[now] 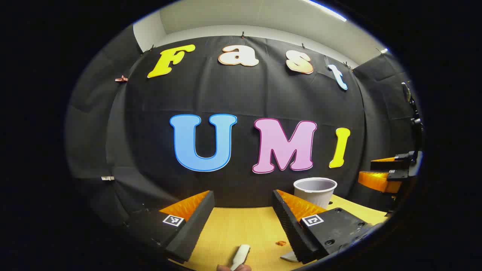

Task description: Pick up the small broom and dustpan from the desktop, sweep the trash into the dustpan with the broom, and then empty the trash into the garbage bin.

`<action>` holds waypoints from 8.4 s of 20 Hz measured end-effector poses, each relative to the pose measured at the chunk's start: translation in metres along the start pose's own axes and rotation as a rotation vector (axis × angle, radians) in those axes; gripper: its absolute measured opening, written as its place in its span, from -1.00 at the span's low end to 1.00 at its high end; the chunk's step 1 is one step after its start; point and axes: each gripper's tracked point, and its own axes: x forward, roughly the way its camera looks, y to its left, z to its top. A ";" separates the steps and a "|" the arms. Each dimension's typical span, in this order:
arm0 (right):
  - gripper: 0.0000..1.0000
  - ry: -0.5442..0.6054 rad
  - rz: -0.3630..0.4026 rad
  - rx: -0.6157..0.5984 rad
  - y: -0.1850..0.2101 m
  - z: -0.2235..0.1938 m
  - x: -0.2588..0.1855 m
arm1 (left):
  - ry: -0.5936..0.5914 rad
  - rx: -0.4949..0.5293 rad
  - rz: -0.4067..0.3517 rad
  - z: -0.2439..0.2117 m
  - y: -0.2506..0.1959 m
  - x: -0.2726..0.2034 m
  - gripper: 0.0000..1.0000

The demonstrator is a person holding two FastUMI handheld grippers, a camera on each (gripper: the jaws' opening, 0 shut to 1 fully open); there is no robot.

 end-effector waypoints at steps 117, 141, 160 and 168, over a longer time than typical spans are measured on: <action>-0.27 1.318 0.412 -0.154 -0.029 -0.366 -0.055 | 1.251 0.448 -0.466 -0.459 -0.166 0.153 -0.50; -0.27 1.083 0.399 -0.123 -0.034 -0.390 -0.065 | 1.319 0.306 -0.760 -0.391 -0.191 0.122 -0.50; -0.28 1.064 -0.133 0.063 -0.137 -0.184 -0.047 | 1.242 0.227 -0.496 -0.400 -0.030 0.114 -0.50; -0.27 1.008 -0.230 -0.009 -0.189 -0.113 0.043 | 1.252 0.174 -0.501 -0.411 -0.017 0.095 -0.53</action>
